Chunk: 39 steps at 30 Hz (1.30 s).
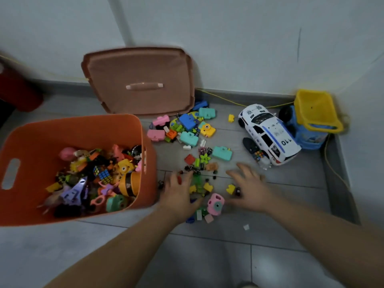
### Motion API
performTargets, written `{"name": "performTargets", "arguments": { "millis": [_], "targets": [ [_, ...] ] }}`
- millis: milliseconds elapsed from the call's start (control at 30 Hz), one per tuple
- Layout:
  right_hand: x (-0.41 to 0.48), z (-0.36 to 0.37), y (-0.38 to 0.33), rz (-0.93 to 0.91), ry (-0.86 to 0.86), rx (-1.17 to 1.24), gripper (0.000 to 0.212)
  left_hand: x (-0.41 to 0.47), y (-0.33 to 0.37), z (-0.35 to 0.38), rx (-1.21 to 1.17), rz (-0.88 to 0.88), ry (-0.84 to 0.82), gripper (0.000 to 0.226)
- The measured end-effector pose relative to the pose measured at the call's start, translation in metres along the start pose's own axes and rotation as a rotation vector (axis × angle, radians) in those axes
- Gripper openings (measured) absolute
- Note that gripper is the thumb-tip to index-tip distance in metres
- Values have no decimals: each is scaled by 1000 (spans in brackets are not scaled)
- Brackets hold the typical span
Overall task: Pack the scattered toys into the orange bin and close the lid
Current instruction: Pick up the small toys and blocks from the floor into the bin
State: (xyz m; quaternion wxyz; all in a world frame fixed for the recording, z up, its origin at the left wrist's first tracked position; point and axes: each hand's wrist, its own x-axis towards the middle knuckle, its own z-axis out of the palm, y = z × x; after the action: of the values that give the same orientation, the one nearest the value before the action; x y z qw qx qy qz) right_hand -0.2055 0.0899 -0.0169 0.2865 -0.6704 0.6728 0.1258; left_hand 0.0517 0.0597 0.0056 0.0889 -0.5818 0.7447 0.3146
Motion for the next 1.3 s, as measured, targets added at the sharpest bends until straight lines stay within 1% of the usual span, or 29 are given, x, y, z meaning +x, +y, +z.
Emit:
{"name": "performTargets", "arguments": {
  "millis": [100,200,300,400,467,533,700,833,933,1000,1067,1200,1300],
  "targets": [
    [-17,30,30,77,12,-32,108,8,-16,29,36,-62,-1,111],
    [-34,53,59,167,-9,-42,118,7,-22,53,129,-78,3,132],
    [-44,67,82,228,-17,-57,121,0,-23,72,205,-44,74,139],
    [-46,78,89,219,4,-41,121,-5,-26,90,205,-55,130,140],
    [-41,85,85,184,22,-16,122,-4,-28,99,207,-63,120,139],
    [-35,89,77,130,79,-17,122,-2,-28,106,206,-52,109,135],
    [-14,91,53,-24,138,-31,120,10,-21,112,115,44,155,114],
    [5,87,38,-232,186,-28,122,26,-15,110,86,143,214,100],
    [17,81,28,-365,191,-81,123,35,-14,105,90,182,241,103],
    [26,80,21,-415,238,-92,120,41,-17,101,144,203,237,109],
    [36,79,17,-449,277,-97,113,46,-22,97,199,209,201,113],
    [55,71,13,-513,314,-151,99,63,-23,81,306,255,120,112],
    [64,63,9,-566,337,-187,89,68,-20,74,356,238,86,106]
  ]
}}
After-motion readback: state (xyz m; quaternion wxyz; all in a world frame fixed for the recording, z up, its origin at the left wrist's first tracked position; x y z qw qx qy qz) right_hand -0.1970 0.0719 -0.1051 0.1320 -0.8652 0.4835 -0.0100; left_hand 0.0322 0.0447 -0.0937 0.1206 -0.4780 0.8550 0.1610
